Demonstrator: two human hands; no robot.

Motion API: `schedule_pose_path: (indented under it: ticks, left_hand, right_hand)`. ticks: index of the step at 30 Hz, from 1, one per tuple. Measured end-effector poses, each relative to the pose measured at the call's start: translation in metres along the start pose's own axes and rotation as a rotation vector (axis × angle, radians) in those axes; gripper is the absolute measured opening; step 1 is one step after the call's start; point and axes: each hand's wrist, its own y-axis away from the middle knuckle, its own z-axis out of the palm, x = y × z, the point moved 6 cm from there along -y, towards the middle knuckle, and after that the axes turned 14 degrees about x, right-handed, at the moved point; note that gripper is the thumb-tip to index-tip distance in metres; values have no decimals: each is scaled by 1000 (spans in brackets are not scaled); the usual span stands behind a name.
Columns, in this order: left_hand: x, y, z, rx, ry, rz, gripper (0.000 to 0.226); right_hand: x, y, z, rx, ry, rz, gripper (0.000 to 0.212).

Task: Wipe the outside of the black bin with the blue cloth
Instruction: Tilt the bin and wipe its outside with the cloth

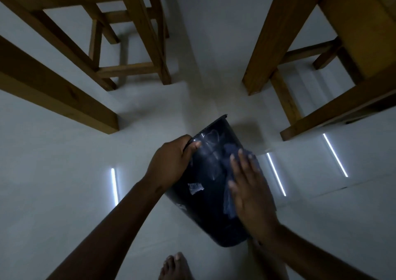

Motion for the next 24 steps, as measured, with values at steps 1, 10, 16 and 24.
schedule_pose_path:
  ticks: [1, 10, 16, 24]
  left_hand:
    - [-1, 1, 0, 2, -5, 3, 33]
    - [5, -4, 2, 29, -27, 7, 34]
    - [0, -4, 4, 26, 2, 0, 33]
    - [4, -2, 2, 29, -27, -29, 36]
  right_hand:
    - [-12, 9, 1, -26, 55, -94, 57]
    - [2, -16, -6, 37, -3, 19, 58]
    - [-39, -19, 3, 22, 87, -380, 59]
    - [-23, 3, -4, -3, 47, -151, 55]
